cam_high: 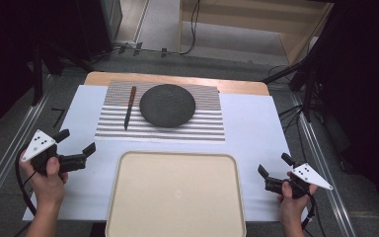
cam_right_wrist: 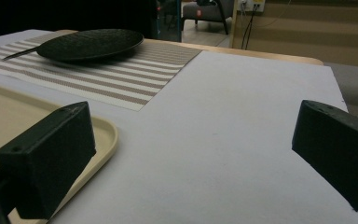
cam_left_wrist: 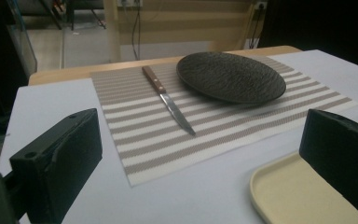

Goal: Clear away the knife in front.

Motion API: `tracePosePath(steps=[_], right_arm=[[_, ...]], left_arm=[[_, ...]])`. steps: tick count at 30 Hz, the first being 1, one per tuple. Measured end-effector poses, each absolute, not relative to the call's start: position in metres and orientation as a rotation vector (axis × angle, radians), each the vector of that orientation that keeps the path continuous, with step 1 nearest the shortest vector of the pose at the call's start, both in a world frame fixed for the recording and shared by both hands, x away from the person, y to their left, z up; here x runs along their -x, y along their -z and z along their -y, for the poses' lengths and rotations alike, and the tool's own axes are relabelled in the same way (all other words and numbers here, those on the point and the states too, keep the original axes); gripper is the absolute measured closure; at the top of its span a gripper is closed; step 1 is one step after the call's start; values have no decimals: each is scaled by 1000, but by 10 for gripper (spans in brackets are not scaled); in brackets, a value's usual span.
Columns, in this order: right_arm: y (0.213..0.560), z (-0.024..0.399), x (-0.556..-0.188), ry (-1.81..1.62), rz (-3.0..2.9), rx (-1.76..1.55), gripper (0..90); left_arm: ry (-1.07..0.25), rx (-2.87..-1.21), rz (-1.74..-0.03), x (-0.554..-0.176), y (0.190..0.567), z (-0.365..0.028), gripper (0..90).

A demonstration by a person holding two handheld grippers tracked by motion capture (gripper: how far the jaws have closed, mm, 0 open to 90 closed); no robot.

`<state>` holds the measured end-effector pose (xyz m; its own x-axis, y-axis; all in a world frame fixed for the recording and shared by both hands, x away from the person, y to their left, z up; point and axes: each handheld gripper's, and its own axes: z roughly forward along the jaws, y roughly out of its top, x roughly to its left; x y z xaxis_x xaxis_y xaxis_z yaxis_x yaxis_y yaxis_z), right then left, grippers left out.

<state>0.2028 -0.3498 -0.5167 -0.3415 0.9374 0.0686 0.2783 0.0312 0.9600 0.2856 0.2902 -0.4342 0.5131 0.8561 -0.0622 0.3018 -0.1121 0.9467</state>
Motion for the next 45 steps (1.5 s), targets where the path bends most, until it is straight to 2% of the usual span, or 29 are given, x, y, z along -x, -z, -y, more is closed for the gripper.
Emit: tracePosePath(steps=[8,26,45], right_arm=[[517,351,-204,-1353,-1679,-1244,0],[518,352,-204,-1354,-1700,-1233,0],[519,351,-206,-1354,-1711,-1243,0]], left_arm=[[-620,-1671,-998,-311,423,-275,0],[-563,-1721,-1097,-361,429,-256,55],[-485,-1763,-1175,-417,430,-235,168]])
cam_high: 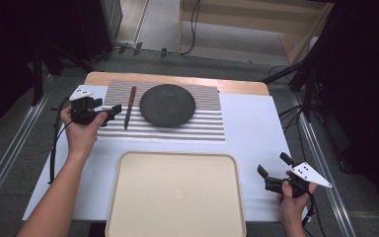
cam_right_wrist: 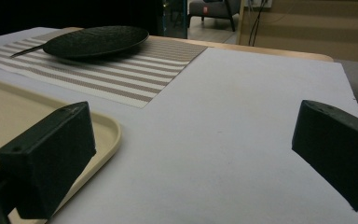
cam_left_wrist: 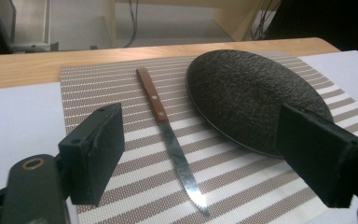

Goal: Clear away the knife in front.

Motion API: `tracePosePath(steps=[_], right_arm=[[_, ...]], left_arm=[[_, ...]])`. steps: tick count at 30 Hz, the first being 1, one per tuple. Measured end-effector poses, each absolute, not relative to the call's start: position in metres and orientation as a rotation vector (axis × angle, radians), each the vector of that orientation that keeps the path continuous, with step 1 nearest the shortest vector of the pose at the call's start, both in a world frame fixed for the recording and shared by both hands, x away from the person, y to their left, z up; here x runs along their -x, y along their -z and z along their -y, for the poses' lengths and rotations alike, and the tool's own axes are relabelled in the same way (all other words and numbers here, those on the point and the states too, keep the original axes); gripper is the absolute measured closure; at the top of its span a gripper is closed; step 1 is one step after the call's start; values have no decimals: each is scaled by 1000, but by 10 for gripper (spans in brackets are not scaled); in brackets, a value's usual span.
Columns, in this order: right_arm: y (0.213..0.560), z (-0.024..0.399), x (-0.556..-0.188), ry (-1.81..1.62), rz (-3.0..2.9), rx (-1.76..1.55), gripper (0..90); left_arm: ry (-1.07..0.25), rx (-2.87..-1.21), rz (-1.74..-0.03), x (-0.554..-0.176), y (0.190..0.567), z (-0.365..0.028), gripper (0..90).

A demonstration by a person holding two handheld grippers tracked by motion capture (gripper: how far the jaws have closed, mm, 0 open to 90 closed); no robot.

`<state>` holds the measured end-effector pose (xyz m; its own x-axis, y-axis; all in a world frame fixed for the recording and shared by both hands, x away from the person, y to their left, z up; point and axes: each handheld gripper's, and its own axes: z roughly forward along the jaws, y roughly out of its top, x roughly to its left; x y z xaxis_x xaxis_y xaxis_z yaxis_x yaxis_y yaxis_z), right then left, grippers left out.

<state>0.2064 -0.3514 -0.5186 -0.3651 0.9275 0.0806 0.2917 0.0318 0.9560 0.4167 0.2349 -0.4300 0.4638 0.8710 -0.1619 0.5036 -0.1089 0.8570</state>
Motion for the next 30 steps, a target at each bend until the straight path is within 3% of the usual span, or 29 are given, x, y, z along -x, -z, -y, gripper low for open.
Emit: tracePosePath(steps=[30], right_arm=[[519,351,-208,-1352,-1715,-1249,0]], left_arm=[[-433,-1919,-1336,-495,428,-205,437]])
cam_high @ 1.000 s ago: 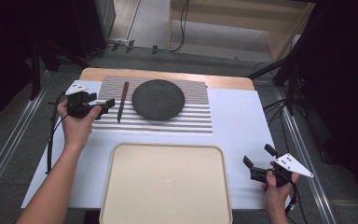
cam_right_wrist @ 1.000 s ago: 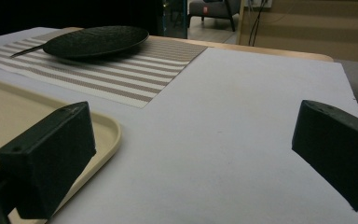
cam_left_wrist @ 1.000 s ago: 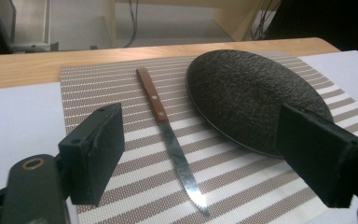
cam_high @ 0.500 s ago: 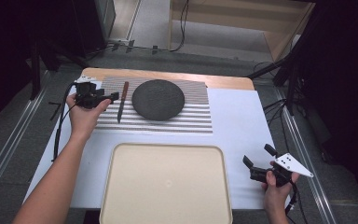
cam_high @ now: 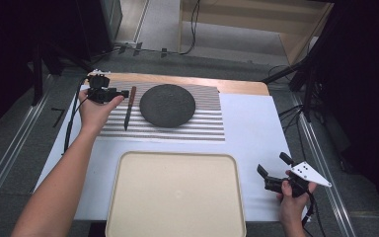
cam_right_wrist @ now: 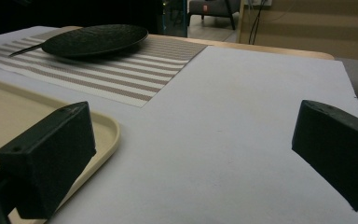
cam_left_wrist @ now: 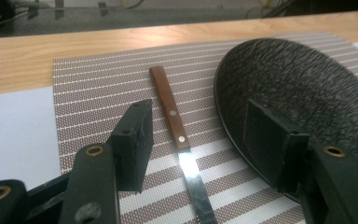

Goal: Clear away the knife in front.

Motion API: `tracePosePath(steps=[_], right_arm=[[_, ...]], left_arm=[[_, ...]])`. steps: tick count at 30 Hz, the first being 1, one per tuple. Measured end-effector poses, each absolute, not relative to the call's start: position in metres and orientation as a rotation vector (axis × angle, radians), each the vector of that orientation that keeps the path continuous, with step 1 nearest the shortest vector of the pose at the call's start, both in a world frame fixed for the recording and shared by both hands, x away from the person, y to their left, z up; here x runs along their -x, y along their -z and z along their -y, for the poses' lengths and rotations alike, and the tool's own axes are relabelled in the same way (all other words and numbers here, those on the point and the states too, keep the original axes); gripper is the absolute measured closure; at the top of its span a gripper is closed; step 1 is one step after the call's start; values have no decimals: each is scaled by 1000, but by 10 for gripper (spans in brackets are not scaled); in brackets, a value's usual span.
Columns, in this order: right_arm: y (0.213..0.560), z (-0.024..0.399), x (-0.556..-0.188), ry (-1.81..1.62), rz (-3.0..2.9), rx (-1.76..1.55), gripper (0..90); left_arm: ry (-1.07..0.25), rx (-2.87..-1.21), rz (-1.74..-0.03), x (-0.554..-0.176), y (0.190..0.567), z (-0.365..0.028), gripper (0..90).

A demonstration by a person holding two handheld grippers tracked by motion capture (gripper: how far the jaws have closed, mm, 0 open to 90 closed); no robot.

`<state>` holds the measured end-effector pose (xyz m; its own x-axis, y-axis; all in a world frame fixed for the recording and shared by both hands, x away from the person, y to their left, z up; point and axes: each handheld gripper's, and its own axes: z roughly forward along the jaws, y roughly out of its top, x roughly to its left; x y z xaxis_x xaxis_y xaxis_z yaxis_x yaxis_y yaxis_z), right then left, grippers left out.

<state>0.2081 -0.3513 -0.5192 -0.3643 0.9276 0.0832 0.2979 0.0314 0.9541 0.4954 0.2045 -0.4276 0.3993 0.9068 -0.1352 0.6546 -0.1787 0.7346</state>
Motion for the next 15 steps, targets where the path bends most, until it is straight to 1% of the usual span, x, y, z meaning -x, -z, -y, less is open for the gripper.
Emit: tracePosePath(steps=[1,3,4,8,9,15], right_arm=[[519,351,-208,-1350,-1718,-1249,0],[519,351,-208,-1351,-1717,-1250,0],[519,351,-208,-1350,-1719,-1248,0],[519,352,-209,-1351,-1719,-1247,0],[520,352,-209,-1350,-1718,-1249,0],[520,352,-209,-1351,-1720,-1253,0]], left_arm=[[-436,-1933,-1341,-498,428,-203,461],[-429,-1965,-1367,-504,431,-199,467],[-427,-1974,-1375,-506,432,-198,502],[-394,-2017,-1395,-516,437,-194,532],[-401,-2023,-1399,-517,438,-193,562],[-372,-2068,-1452,-529,441,-184,575]])
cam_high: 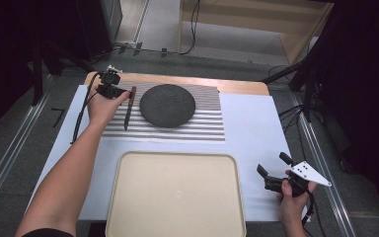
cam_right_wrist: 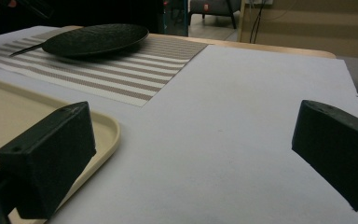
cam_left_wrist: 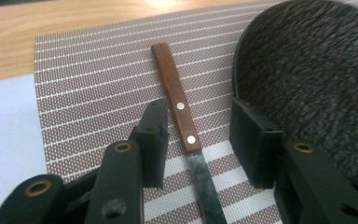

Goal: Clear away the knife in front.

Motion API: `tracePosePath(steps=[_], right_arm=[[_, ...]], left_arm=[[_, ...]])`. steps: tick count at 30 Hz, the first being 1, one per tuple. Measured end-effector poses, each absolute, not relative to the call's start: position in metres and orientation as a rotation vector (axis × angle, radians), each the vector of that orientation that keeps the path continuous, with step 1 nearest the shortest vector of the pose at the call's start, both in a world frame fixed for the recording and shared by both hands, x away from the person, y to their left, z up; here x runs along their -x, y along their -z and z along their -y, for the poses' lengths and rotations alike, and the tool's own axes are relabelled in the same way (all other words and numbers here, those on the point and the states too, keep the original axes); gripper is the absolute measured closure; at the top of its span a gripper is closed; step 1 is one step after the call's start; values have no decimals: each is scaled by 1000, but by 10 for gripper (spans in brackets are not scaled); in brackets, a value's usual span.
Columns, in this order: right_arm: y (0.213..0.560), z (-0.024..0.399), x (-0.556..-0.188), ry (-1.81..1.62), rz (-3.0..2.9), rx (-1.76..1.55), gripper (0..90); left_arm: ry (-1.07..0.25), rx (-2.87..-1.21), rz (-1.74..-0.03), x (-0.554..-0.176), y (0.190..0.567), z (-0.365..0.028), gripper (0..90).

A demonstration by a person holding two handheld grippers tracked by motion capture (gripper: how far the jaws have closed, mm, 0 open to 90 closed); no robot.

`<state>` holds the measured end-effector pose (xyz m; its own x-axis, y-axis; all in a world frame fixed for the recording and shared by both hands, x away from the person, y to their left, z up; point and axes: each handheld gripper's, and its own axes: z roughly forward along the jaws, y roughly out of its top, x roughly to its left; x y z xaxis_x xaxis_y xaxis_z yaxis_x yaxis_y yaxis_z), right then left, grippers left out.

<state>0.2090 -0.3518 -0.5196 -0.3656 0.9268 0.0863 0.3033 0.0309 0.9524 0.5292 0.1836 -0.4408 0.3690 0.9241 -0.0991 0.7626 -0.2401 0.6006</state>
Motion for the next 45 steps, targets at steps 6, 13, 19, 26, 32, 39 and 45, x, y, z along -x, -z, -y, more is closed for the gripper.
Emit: tracePosePath(steps=[6,13,19,26,32,39,45], right_arm=[[520,352,-209,-1352,-1720,-1254,0],[520,352,-210,-1351,-1721,-1254,0],[520,353,-210,-1357,-1720,-1253,0],[520,352,-210,-1356,-1723,-1261,0],[520,352,-211,-1352,-1724,-1263,0],[520,353,-211,-1350,-1724,-1266,0],[520,352,-211,-1345,-1725,-1271,0]], left_arm=[[-340,-2119,-1509,-540,448,-178,616],[-349,-2173,-1565,-548,456,-172,663],[-323,-2165,-1589,-551,460,-169,680],[-297,-2175,-1613,-554,468,-170,701],[-274,-2177,-1636,-554,472,-168,720],[-276,-2154,-1663,-555,473,-169,760],[-287,-2161,-1671,-555,473,-167,758]])
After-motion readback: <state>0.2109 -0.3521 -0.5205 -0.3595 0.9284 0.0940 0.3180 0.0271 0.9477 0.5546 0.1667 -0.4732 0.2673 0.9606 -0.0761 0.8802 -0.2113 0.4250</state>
